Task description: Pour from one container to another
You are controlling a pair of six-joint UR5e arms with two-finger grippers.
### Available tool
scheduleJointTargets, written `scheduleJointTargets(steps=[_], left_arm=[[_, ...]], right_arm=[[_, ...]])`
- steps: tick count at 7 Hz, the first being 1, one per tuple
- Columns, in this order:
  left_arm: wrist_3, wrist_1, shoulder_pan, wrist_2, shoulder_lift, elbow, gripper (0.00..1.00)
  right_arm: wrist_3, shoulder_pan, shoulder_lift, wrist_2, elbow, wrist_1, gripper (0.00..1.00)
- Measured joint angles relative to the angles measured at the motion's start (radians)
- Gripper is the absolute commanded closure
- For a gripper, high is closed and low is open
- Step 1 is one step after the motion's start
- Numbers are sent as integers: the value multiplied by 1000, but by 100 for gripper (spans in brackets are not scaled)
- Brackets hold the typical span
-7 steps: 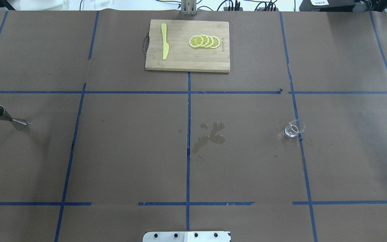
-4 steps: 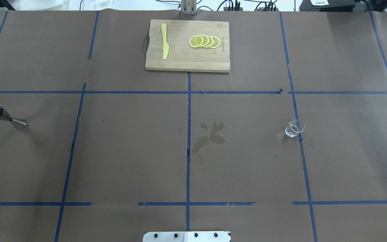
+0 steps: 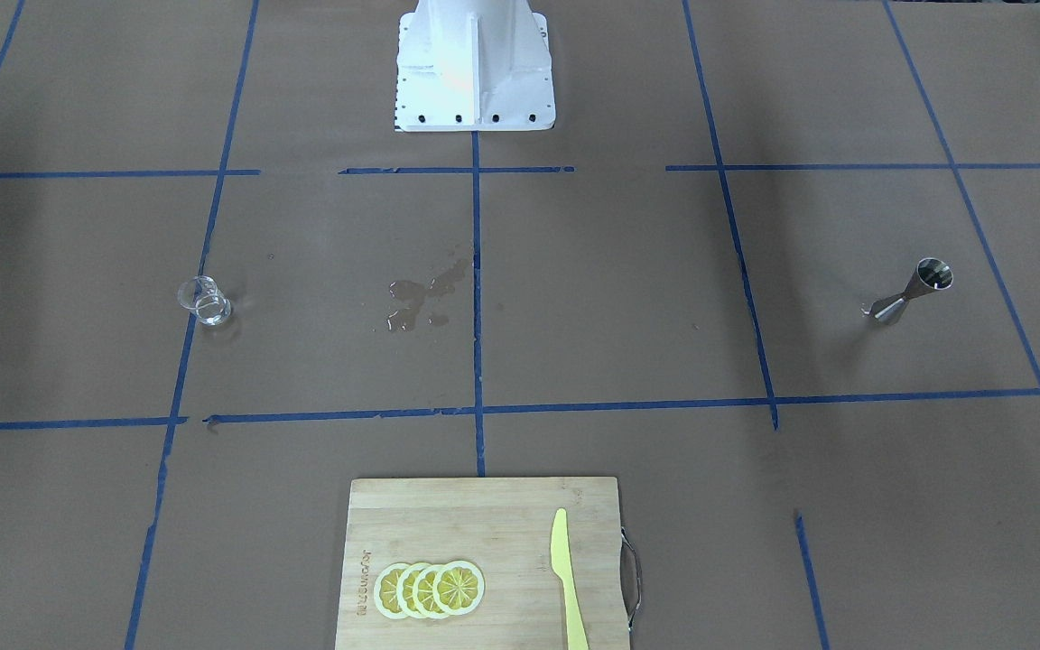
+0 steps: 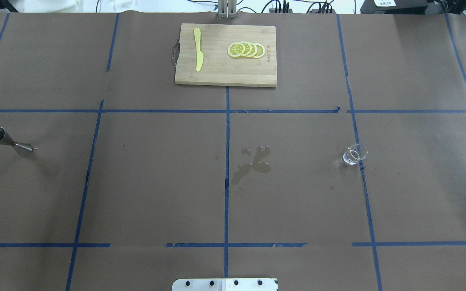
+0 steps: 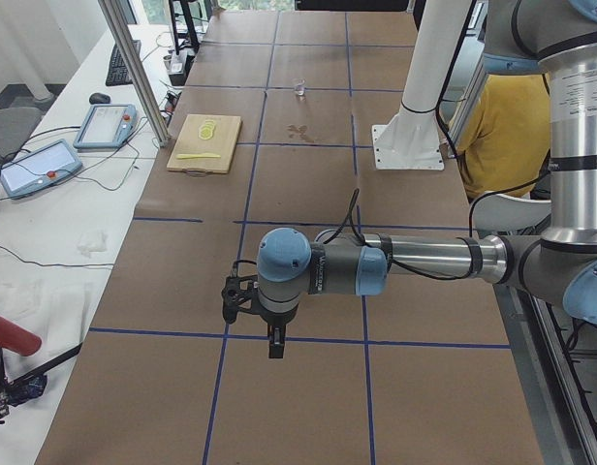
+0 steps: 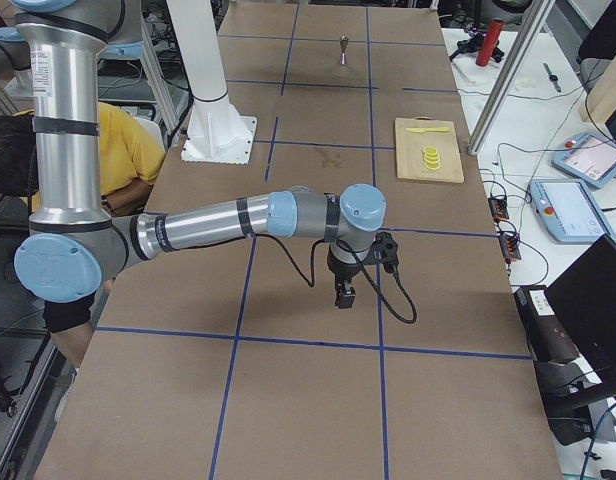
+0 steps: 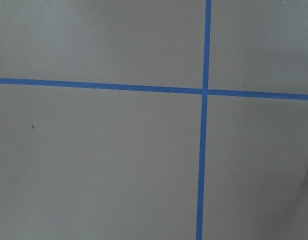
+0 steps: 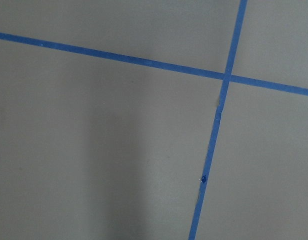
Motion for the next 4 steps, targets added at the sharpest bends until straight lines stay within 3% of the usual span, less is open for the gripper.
scheduleJointTargets(steps=[4], left_arm=[[4,-8,2,-20,1,12,0]], right_arm=[[-6,47,-45,0,-4,32,0]])
